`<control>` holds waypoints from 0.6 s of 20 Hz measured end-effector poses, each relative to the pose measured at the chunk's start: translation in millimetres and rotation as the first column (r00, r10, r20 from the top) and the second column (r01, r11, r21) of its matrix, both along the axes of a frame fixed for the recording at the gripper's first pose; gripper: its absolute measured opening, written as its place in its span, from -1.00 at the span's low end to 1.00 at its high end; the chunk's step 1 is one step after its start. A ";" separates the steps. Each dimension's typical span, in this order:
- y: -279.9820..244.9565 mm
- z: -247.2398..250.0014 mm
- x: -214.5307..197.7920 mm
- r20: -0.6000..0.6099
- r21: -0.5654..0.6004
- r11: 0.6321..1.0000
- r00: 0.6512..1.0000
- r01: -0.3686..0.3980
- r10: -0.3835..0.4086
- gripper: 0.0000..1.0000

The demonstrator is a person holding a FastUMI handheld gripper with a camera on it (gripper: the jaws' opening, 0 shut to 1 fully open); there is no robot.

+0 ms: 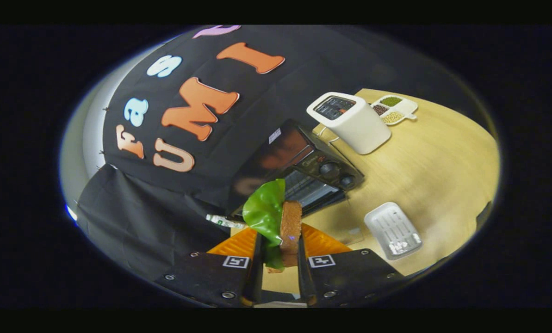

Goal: Open the toaster oven, put the food inside, and close the toaster oven door.

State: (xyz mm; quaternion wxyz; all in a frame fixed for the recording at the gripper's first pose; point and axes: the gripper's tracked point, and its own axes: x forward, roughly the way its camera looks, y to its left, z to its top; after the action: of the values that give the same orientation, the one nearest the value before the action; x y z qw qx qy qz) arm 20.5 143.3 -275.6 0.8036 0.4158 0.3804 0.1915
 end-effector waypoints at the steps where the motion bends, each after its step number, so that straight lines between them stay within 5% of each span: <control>1: 9.1 -2.9 4.2 -0.006 0.047 0.998 0.999 0.037 -0.036 -0.35; 4: 33.4 -19.9 17.3 -0.025 0.150 0.977 0.988 0.152 -0.150 -0.36; 12: 72.0 -92.7 36.1 -0.122 0.160 0.928 0.939 0.337 -0.321 -0.36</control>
State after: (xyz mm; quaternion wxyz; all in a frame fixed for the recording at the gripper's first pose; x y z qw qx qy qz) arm 56.6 215.3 -368.3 0.7652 0.5523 0.3237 0.0675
